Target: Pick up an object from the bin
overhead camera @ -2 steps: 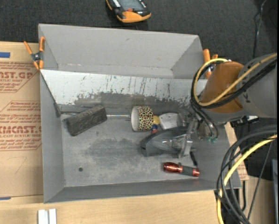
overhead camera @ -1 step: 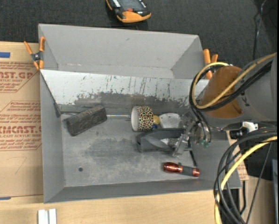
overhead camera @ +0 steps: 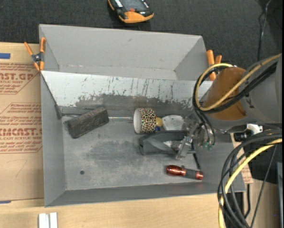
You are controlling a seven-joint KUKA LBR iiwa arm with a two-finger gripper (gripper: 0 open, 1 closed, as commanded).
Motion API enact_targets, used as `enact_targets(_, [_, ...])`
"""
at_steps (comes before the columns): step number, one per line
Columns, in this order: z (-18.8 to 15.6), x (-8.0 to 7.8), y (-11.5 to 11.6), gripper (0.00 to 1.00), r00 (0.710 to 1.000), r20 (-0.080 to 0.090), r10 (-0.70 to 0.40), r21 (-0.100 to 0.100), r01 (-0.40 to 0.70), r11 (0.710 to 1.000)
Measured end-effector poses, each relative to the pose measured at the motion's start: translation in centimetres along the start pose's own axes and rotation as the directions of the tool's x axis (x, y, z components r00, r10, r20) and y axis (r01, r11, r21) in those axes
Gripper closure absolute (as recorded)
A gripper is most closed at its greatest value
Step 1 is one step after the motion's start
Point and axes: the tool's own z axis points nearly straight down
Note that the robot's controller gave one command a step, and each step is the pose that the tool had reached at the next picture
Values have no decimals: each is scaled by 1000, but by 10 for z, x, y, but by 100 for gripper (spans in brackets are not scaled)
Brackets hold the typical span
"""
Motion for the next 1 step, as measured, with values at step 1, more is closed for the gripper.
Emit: enact_targets(1, [-4,0,0,100,1000,-2,-1,0,1,1000])
